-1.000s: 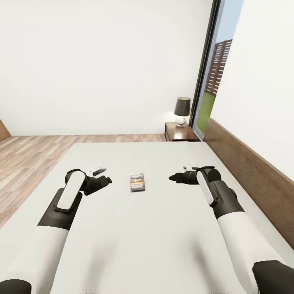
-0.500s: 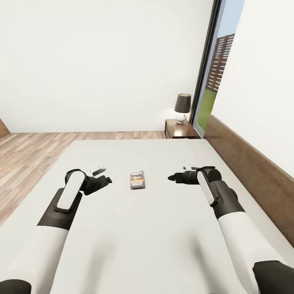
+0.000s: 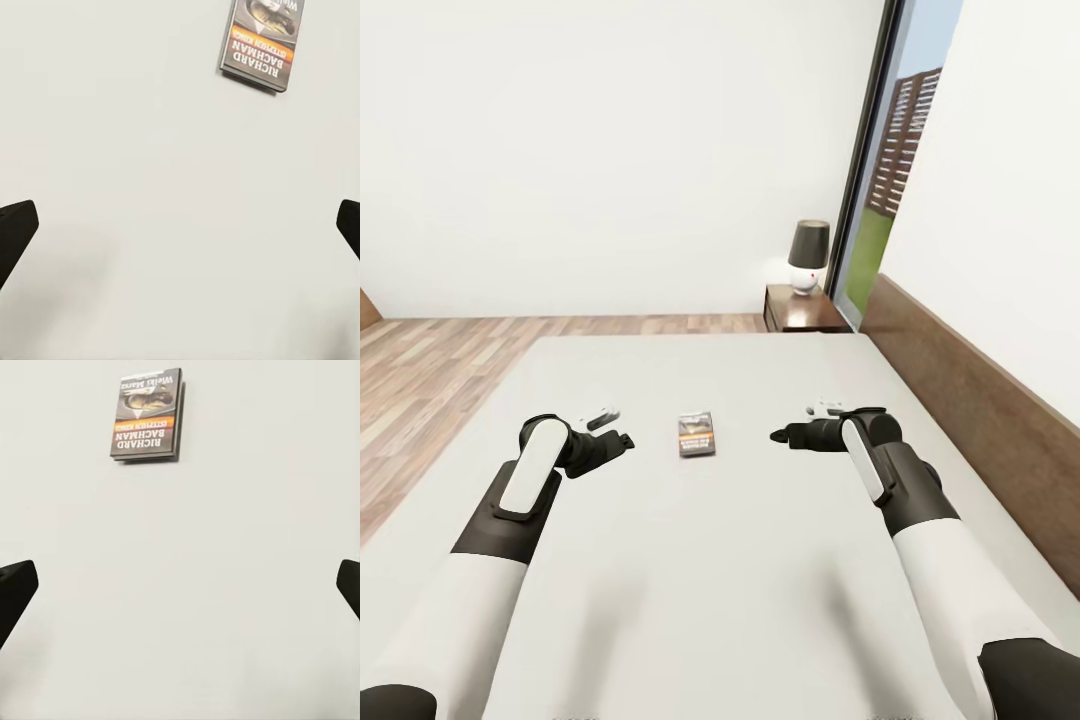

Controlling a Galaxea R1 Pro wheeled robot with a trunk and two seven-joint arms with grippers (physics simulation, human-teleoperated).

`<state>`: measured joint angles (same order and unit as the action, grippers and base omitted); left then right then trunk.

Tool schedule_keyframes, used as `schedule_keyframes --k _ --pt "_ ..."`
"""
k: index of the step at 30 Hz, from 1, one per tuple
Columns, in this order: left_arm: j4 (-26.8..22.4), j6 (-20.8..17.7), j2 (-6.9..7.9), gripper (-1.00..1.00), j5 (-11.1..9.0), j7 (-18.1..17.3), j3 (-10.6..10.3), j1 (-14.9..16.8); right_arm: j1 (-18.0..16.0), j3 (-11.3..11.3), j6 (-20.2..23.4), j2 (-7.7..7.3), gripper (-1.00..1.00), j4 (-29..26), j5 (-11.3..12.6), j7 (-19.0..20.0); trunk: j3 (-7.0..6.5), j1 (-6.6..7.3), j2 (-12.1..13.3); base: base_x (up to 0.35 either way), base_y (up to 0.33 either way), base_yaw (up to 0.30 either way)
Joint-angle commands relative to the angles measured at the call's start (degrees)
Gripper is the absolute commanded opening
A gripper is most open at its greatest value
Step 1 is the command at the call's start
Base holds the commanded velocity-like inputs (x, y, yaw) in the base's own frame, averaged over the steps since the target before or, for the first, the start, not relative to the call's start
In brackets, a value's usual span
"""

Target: In the bedroom, move the book from the bed onto either nightstand, and place the two sandals side by side next to the bed.

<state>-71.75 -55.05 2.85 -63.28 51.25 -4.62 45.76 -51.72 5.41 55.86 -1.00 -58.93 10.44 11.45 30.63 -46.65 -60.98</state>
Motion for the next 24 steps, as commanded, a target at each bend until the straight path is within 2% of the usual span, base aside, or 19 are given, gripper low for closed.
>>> schedule_keyframes --k 1,15,24 --pt "-0.1 -0.1 0.05 1.00 -0.5 0.6 -0.1 0.0 0.0 0.1 0.2 -0.05 1.00 0.0 0.2 0.0 0.15 0.00 0.0 0.000 0.000 0.000" --pt "-1.1 0.0 -0.03 1.00 -0.5 0.4 -0.1 0.0 0.0 0.1 0.2 -0.26 1.00 0.0 0.1 0.0 1.41 0.00 0.0 0.000 0.000 0.002" --pt "-1.3 0.0 -0.04 1.00 -0.4 0.4 -0.1 0.0 0.0 0.6 0.2 -0.22 1.00 0.0 0.0 0.0 2.16 0.00 0.0 0.000 0.000 0.113"
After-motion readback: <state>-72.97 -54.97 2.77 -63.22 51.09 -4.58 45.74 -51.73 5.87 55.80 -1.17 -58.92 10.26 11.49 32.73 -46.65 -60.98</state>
